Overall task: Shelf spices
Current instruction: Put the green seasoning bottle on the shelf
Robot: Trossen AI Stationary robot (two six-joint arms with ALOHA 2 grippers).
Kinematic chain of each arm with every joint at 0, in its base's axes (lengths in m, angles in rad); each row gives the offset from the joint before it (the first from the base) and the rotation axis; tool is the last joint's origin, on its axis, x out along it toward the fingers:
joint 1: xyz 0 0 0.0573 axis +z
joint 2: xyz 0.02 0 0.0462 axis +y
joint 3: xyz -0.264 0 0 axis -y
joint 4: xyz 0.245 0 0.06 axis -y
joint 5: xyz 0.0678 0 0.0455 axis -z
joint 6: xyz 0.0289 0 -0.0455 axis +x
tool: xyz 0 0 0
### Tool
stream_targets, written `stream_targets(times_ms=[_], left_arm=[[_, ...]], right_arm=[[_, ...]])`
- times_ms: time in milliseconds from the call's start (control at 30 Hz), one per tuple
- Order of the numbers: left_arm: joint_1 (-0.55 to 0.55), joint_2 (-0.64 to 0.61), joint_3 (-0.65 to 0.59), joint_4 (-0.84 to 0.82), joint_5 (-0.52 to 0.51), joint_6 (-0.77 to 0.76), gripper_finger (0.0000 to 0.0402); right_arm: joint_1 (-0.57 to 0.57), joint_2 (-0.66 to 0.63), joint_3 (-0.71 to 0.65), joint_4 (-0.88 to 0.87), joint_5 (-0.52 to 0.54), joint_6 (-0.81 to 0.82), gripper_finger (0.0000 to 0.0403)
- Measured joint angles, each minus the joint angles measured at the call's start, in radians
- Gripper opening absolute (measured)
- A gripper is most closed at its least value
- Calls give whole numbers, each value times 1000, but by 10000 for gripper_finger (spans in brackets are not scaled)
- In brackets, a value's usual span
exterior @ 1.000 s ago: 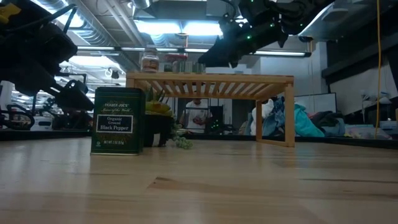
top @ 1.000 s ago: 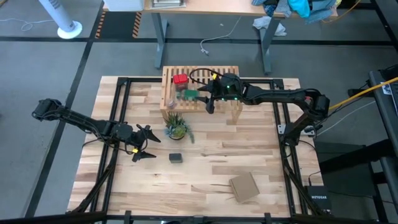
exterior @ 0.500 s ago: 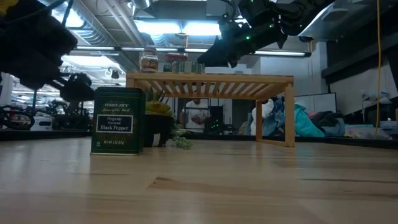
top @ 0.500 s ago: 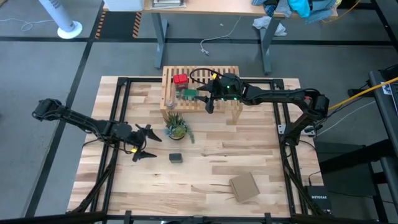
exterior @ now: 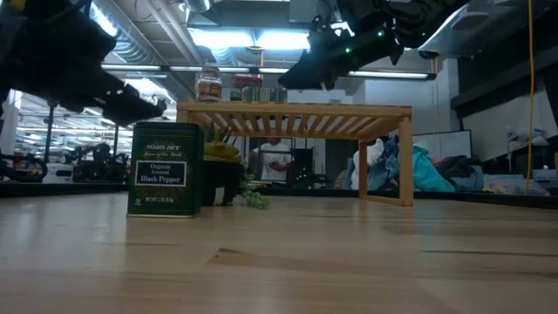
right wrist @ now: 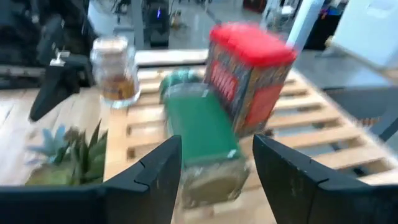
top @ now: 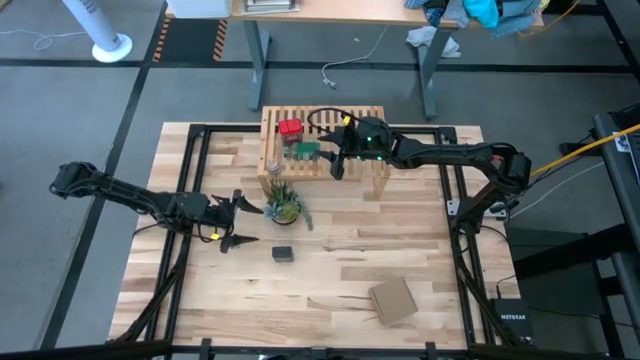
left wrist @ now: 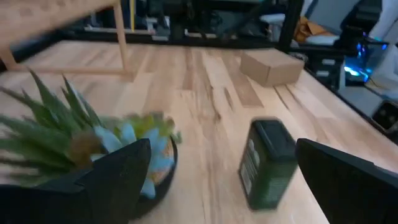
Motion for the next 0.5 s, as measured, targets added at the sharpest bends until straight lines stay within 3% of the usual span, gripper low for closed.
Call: stream_targets(times_ms=[233,500], left_arm=[[78,-3,41,4,3,73,392],[204,-2,96,2,130,119,392]], right_arm=[[0,-24,0,52,1,-6,202],[0,-24,0,61,-1,-6,202]])
